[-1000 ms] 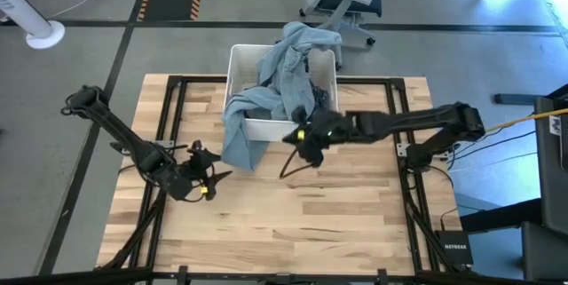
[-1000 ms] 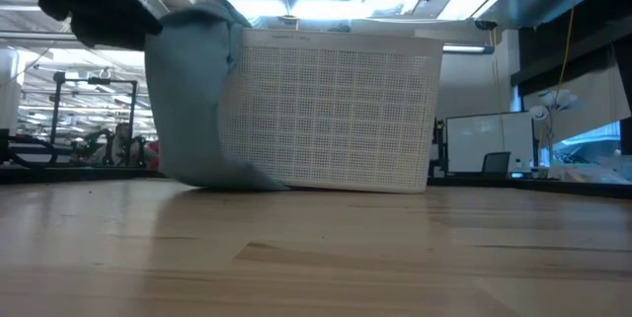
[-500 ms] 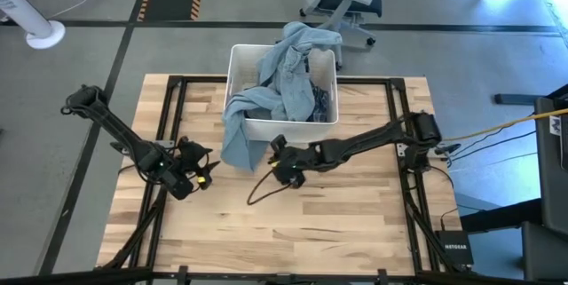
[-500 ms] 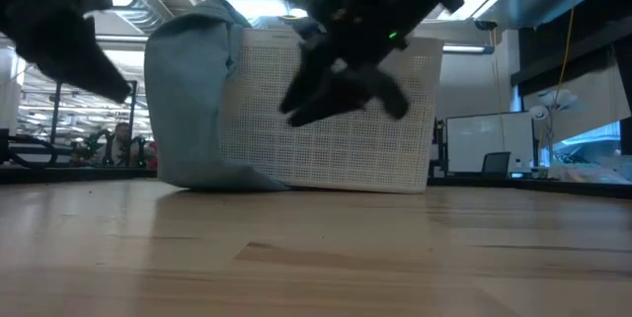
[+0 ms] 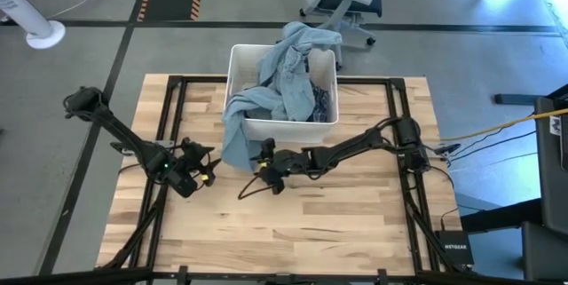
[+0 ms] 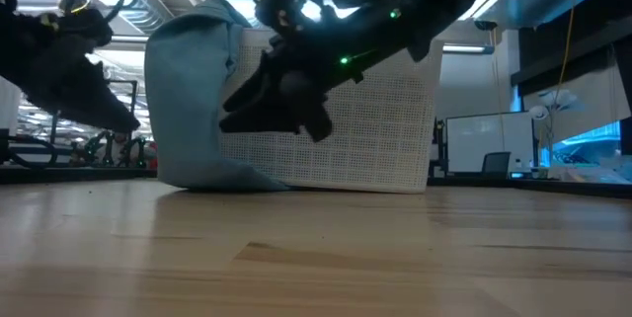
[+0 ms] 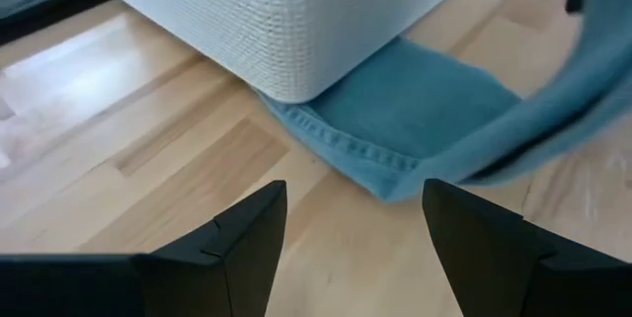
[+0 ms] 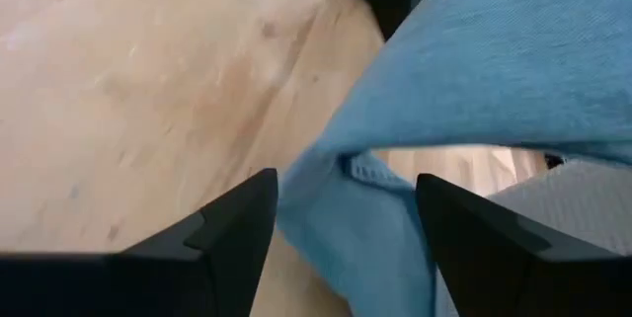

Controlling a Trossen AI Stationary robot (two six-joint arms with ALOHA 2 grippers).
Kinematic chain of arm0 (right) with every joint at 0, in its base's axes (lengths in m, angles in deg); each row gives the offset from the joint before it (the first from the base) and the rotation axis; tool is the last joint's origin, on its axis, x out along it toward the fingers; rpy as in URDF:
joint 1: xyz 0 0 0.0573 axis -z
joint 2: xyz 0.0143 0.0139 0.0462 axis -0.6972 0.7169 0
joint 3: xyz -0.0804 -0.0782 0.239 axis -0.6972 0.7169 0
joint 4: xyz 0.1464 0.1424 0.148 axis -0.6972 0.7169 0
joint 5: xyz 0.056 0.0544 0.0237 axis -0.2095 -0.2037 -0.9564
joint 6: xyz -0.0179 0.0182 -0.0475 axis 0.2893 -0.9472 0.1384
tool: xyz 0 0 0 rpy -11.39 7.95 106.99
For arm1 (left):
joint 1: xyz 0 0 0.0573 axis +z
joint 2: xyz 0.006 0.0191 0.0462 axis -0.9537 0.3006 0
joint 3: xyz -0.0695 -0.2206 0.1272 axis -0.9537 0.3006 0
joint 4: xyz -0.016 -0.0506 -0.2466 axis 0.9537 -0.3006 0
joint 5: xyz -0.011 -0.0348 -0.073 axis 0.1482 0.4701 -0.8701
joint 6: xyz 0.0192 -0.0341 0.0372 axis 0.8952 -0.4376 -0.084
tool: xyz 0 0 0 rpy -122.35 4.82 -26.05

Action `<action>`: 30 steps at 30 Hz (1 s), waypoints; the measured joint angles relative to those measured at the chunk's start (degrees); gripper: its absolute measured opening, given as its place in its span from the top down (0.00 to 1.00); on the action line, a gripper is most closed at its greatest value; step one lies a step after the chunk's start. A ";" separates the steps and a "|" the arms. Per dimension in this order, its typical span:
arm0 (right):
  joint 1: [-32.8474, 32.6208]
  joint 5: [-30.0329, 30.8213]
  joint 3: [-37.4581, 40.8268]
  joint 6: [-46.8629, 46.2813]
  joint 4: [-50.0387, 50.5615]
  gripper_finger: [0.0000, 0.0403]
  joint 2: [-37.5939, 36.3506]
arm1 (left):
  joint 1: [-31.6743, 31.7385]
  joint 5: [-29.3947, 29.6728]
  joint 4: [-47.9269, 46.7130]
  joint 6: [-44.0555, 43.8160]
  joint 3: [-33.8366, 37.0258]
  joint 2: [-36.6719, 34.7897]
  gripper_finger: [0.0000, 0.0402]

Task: Sort clothes
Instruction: Put the blue jeans into the white laundry bin

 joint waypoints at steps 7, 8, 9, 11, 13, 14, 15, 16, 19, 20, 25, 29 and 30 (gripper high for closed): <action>0.00 0.00 -4.55 -2.07 -6.18 0.35 4.54 | 3.78 0.12 15.58 10.02 3.18 1.51 0.42; 0.00 0.00 -5.52 -2.04 -6.44 0.35 5.24 | 4.18 0.03 17.81 11.89 3.24 1.87 0.42; 0.00 0.02 -6.35 -2.04 -5.96 0.35 5.88 | 4.59 -0.13 19.85 13.79 3.28 2.38 0.42; 0.00 0.12 -8.12 -2.02 -6.08 0.35 7.03 | 5.20 -1.08 23.73 16.94 3.29 3.18 0.42; 0.00 0.99 -9.26 -1.91 -6.01 0.35 7.78 | 5.73 -2.52 27.37 19.20 3.29 4.15 0.42; 0.00 1.42 -9.67 -1.58 -6.12 0.35 7.95 | 5.90 -3.44 29.15 20.28 3.29 4.51 0.42; 0.00 1.69 -9.77 -0.92 -5.97 0.35 7.97 | 5.95 -4.31 30.99 21.43 3.30 5.11 0.42; 0.00 2.07 -9.86 -0.44 -5.95 0.35 7.97 | 5.95 -5.12 32.84 22.22 3.30 5.51 0.42; -0.02 2.52 -9.97 -0.25 -6.09 0.35 7.97 | 5.82 -7.54 38.20 25.08 3.32 6.74 0.42; -0.02 2.35 -9.97 -0.20 -6.17 0.36 7.97 | 5.76 -8.13 39.76 26.18 3.31 7.00 0.42; -0.24 1.38 -9.97 1.38 -5.38 0.47 7.97 | 5.75 -8.86 43.30 30.07 3.31 7.63 0.42; -0.98 0.23 -9.97 2.99 -4.02 0.70 7.97 | 5.73 -8.93 43.30 30.46 3.31 7.63 0.42; -1.17 -0.45 -9.97 3.23 -3.86 0.77 7.93 | 5.73 -9.03 43.25 30.48 3.29 7.63 0.42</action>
